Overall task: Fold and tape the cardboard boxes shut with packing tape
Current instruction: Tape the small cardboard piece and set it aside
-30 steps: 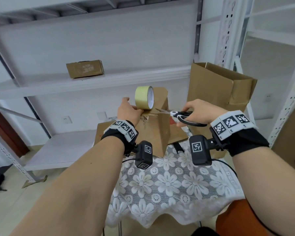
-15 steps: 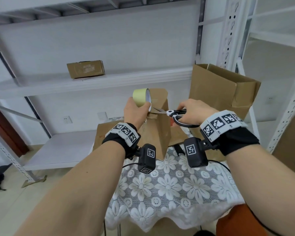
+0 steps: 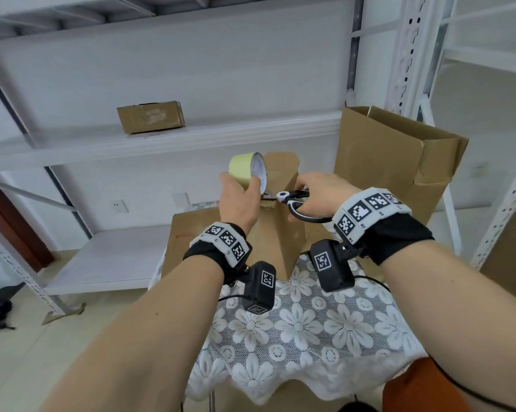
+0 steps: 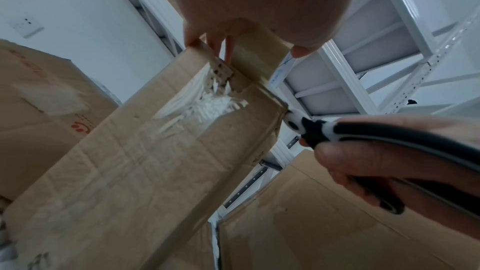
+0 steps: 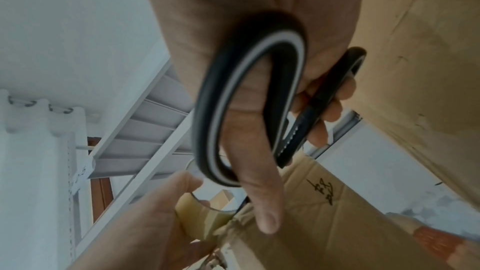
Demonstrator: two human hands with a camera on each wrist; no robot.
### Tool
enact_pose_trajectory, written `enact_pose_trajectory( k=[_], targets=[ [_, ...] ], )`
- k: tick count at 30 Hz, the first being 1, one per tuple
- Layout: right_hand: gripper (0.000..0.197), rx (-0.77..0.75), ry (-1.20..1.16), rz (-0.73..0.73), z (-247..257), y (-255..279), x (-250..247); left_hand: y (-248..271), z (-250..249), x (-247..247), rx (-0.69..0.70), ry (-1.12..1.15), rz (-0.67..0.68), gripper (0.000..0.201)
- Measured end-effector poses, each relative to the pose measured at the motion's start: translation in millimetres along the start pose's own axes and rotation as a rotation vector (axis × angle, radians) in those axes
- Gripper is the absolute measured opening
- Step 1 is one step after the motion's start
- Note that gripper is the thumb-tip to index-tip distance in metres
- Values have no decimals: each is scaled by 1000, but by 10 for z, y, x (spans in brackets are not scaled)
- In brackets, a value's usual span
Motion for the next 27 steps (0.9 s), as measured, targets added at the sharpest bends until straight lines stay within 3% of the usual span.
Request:
enact_pose_trajectory(
  k=[6, 13, 16, 21, 27],
  targets=[
    [37, -24, 56, -115, -53, -29, -58, -2, -54, -24, 41, -72, 20, 24],
    [19, -55, 133, -197, -69, 9, -101, 5, -27, -46, -24, -109, 27, 27],
    [25, -43, 118, -203, -113, 38, -84, -4, -12, -61, -71, -59, 11, 25],
    [61, -16, 118, -103, -211, 60, 61, -17, 86, -119, -207, 54, -53, 39],
    [59, 131, -115, -29, -338, 75, 133, -23, 229, -127, -435, 194, -63, 52]
  ],
)
Point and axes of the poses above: each hand's wrist, its own y-axis away from the middle knuckle, its own x-axis out of the palm, z = x × y, the point moved 8 cm from there along -y, towards the middle knuckle, and after that the axes turned 15 degrees about -z, right-handed, at the moved point
